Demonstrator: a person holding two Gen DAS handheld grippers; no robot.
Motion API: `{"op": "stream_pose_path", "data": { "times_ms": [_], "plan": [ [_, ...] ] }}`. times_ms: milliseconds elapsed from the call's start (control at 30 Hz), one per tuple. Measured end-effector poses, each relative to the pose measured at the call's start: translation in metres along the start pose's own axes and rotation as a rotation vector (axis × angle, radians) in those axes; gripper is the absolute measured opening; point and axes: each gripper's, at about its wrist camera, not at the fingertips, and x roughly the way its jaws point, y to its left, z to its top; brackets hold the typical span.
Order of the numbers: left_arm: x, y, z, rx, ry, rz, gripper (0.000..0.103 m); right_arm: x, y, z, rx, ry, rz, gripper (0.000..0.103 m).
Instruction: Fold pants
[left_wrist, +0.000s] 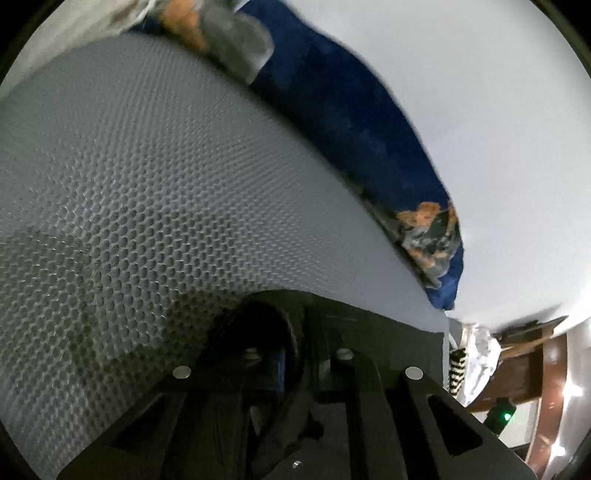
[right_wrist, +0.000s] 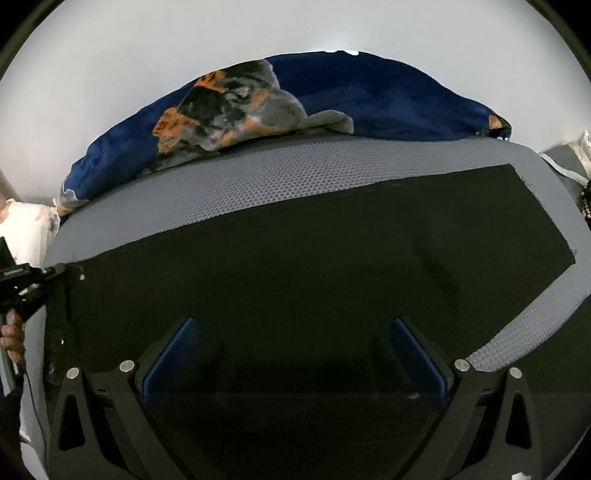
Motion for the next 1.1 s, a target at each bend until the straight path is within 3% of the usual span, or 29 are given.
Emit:
{"op": "stream_pose_path", "data": {
  "times_ms": [167, 333, 433, 700, 833, 1000, 1100],
  "plan": [
    [-0.034, -0.043, -0.018, 0.172, -0.058, 0.005, 0.008, -0.001, -0.007, 0.013, -0.089, -0.019, -0.003, 0.103],
    [-0.061, -0.088, -0.048, 0.346, -0.093, -0.046, 0.008, 0.015, -0.005, 0.051, -0.29, -0.005, 0.107, 0.103],
    [-0.076, -0.1, -0.062, 0.402, -0.115, -0.065, 0.008, 0.029, 0.007, 0.074, -0.447, 0.037, 0.189, 0.103],
    [-0.093, -0.113, -0.078, 0.425, -0.15, -0.055, 0.008, 0.069, 0.063, 0.113, -0.831, 0.181, 0.43, 0.1],
    [-0.099, -0.114, -0.079, 0.419, -0.16, -0.053, 0.008, 0.091, 0.078, 0.119, -0.955, 0.258, 0.489, 0.081],
    [-0.099, -0.115, -0.08, 0.425, -0.155, -0.03, 0.008, 0.109, 0.087, 0.121, -1.029, 0.369, 0.576, 0.074],
    [-0.097, -0.115, -0.078, 0.421, -0.157, -0.024, 0.008, 0.118, 0.086, 0.121, -1.05, 0.411, 0.6, 0.064]
  ]
}}
